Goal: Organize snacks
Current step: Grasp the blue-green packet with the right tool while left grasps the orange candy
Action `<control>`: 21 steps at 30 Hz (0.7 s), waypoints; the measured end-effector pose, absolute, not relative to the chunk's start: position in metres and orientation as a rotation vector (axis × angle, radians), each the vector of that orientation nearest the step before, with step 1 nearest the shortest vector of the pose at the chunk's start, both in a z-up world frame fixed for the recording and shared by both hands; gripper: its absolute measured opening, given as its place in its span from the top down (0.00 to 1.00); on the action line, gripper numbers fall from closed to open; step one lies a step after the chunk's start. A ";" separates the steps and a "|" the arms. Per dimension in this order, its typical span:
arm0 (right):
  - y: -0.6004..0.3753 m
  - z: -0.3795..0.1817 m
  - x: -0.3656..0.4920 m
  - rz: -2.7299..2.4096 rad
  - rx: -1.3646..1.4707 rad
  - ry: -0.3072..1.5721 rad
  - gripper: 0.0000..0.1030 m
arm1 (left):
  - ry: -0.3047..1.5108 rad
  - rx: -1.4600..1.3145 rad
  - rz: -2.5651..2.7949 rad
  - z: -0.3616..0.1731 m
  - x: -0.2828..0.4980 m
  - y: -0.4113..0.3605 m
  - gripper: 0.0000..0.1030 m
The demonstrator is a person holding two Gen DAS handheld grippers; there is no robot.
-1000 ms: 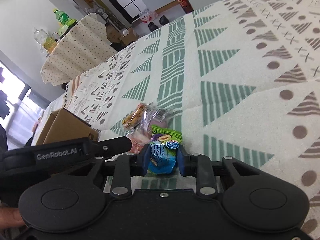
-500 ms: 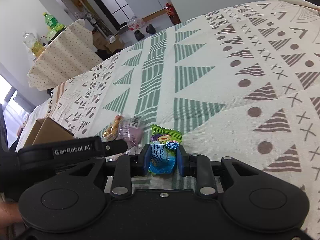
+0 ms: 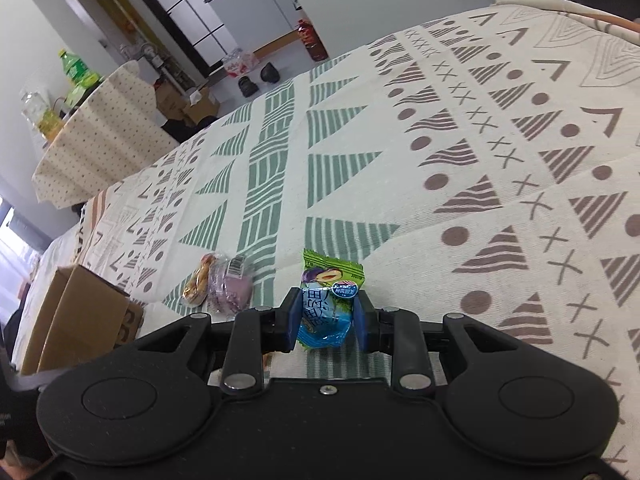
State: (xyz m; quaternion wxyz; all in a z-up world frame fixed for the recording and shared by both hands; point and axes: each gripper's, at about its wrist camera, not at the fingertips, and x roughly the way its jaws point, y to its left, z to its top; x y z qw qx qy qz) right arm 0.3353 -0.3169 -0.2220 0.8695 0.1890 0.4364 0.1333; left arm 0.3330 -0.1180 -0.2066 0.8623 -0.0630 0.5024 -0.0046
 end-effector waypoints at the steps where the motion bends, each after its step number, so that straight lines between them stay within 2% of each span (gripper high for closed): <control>1: -0.318 -0.221 0.334 0.277 0.394 0.910 0.74 | 1.051 -0.138 -0.013 -0.205 0.332 -0.118 0.42; 13: -0.330 -0.220 0.326 0.243 0.392 0.959 0.74 | 0.991 -0.198 -0.112 -0.186 0.325 -0.136 0.42; 19: -0.330 -0.225 0.326 0.238 0.382 0.987 0.70 | 1.038 -0.206 -0.118 -0.203 0.325 -0.142 0.48; 21: -0.329 -0.227 0.328 0.244 0.385 0.983 0.68 | 1.051 -0.203 -0.117 -0.207 0.325 -0.143 0.53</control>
